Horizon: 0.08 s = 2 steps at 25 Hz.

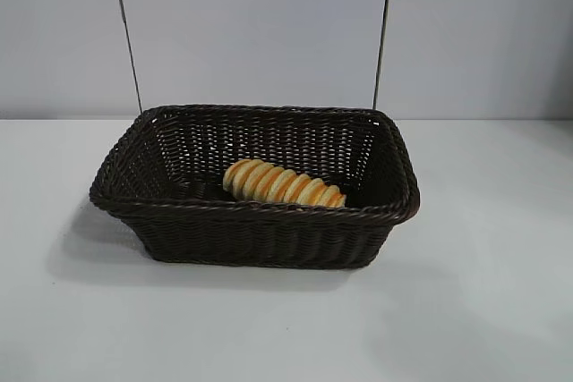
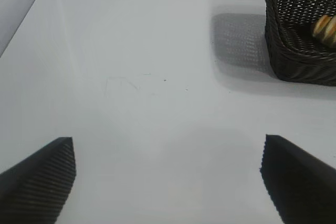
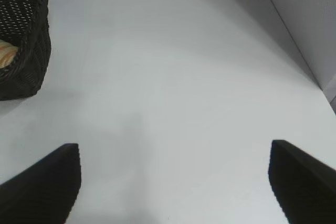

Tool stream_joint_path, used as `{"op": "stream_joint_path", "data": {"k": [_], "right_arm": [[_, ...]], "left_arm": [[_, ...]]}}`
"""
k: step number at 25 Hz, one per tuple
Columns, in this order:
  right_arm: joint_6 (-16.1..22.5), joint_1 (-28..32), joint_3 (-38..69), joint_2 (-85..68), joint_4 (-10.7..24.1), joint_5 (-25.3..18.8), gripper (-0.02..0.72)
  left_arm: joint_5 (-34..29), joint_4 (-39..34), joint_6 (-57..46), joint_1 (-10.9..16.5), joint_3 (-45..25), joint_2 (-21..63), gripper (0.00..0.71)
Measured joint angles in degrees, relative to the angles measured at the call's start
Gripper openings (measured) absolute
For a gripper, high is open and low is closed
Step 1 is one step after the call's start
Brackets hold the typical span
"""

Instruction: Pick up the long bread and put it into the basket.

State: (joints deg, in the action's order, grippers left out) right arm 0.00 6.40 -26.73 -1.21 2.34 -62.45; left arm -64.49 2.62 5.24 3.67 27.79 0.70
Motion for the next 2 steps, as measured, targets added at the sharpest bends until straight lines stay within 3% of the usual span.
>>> {"op": "stream_joint_path", "data": {"k": [2], "right_arm": [[0.0, 0.0, 0.0, 0.0, 0.0, 0.1, 0.695]], "left_arm": [[0.0, 0.0, 0.0, 0.0, 0.0, 0.0, 0.691]]}}
